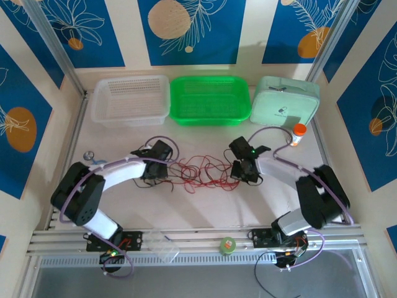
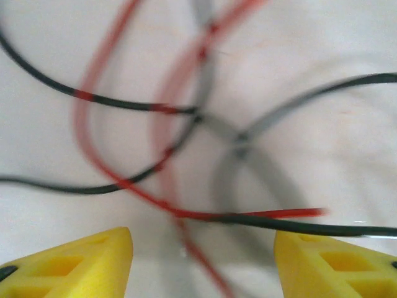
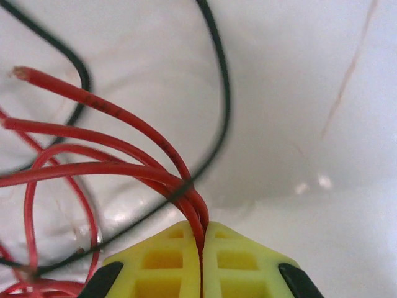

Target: Untangle the cables

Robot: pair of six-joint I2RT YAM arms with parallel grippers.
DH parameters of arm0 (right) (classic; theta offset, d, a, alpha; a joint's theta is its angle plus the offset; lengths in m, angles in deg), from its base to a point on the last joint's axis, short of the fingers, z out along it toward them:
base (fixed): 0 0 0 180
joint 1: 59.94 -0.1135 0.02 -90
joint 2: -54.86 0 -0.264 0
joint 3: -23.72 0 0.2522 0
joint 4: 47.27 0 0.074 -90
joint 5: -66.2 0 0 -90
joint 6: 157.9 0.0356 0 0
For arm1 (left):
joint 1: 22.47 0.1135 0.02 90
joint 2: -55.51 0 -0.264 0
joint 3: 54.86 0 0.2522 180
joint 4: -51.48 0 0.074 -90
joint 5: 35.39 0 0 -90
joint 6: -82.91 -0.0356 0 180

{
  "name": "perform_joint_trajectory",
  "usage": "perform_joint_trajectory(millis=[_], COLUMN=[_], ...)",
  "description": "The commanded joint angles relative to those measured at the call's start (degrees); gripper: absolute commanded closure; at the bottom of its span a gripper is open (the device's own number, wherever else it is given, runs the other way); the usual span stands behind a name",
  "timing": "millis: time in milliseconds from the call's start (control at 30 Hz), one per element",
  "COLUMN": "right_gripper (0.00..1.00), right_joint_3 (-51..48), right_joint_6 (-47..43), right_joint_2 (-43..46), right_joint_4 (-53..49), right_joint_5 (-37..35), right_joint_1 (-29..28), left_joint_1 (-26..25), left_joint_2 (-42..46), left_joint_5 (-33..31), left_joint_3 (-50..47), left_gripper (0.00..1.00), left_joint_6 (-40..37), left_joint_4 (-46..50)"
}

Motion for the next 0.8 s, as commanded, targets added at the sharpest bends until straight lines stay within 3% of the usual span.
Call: perform_joint_trajectory(millis=[0,100,300,400,567,767], right_gripper=[0.88,0.78,0.43,0.33,0.34,0.48], right_joint_3=[-3.2,-2.2,6.5,11.3,19.6,30.9], right_joint_6=[6.7,6.6,1.1,-2.5,-6.9,-6.2], right_joint_2=[4.1,6.1,7.9,6.6,-2.0,-14.0], right_joint_4=[3.4,1.8,-7.1,-8.8,-7.6,-9.1], right_joint_5=[7.6,9.4,6.5,5.6,6.4,7.0], right_joint_1=[-1.0,-3.2,-7.7,-9.4,-9.2,-8.9], left_joint_1=[1.3,1.3,0.8,-0.3,-3.6,-5.1], left_joint_2=[3.9,6.3,12.7,15.8,13.8,7.9], left_joint_5=[-1.6,1.0,5.0,7.9,12.7,7.6], left_joint_3=[-0.4,1.3,5.2,6.6,7.0,3.5], left_gripper=[0.36,0.33,0.27,0.23,0.22,0.28], left_joint_6=[-4.2,-6.6,-7.7,-7.7,-5.1,-0.6], left_joint_4=[2.2,1.9,4.8,6.8,7.4,4.5])
